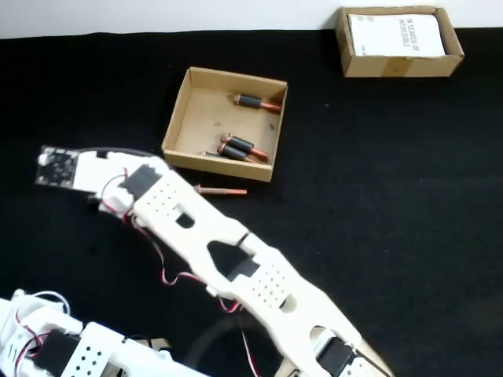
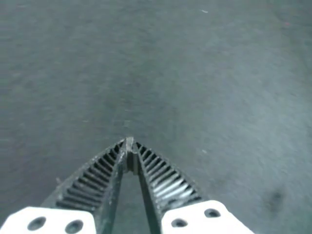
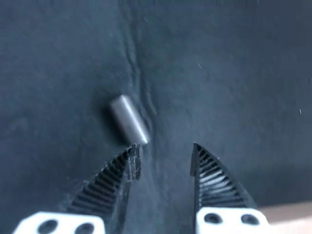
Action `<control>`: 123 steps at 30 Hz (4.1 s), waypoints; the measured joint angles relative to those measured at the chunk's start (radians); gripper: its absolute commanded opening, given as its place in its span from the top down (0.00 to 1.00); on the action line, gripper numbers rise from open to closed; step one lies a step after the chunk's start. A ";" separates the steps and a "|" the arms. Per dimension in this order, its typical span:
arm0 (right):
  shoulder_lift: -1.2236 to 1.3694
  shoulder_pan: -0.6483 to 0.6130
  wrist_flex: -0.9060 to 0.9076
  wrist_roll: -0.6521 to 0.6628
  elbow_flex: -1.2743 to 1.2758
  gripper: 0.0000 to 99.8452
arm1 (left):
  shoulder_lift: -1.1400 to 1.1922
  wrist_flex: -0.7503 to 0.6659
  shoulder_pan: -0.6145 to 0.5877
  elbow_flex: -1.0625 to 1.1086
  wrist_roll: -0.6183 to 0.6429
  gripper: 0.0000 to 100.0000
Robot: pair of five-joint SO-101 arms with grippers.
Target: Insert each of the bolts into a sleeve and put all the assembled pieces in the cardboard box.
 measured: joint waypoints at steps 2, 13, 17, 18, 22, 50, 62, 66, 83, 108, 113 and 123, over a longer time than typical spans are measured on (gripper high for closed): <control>0.014 -0.014 -0.018 0.000 0.000 0.85 | 0.000 0.000 -0.028 0.000 -0.002 0.99; 0.138 -0.025 -0.144 0.000 -0.008 0.85 | 0.000 0.000 -0.037 0.000 -0.002 0.99; 0.241 -0.025 -0.155 0.000 -0.124 0.86 | 0.000 0.000 -0.037 0.000 -0.002 0.99; 0.272 -0.025 -0.157 0.000 -0.164 0.87 | 0.000 0.000 -0.037 0.000 -0.002 0.99; 0.388 -0.025 -0.157 0.000 -0.327 0.98 | 0.000 0.000 -0.037 0.000 -0.003 0.99; -0.015 0.064 0.393 -0.157 -0.749 0.99 | 0.000 0.029 0.020 0.002 -0.003 0.99; -0.512 0.087 0.810 -0.302 -0.761 0.99 | 0.000 0.178 0.181 -0.005 -0.003 0.99; -0.692 0.132 0.815 -0.374 -0.727 0.99 | 0.000 0.287 0.245 -0.017 -0.003 0.99; -1.754 0.545 0.709 -0.511 0.841 0.99 | 0.000 0.178 0.882 -0.258 0.068 0.99; -2.438 1.323 -0.006 -0.511 2.134 0.99 | 1.080 0.112 1.293 -0.937 0.414 0.99; -2.476 1.419 -0.011 -0.511 2.190 0.99 | 1.418 0.242 1.395 -1.177 0.509 0.99; -2.619 1.447 -0.011 -0.509 2.289 0.99 | 2.104 0.485 1.484 -1.738 0.649 0.99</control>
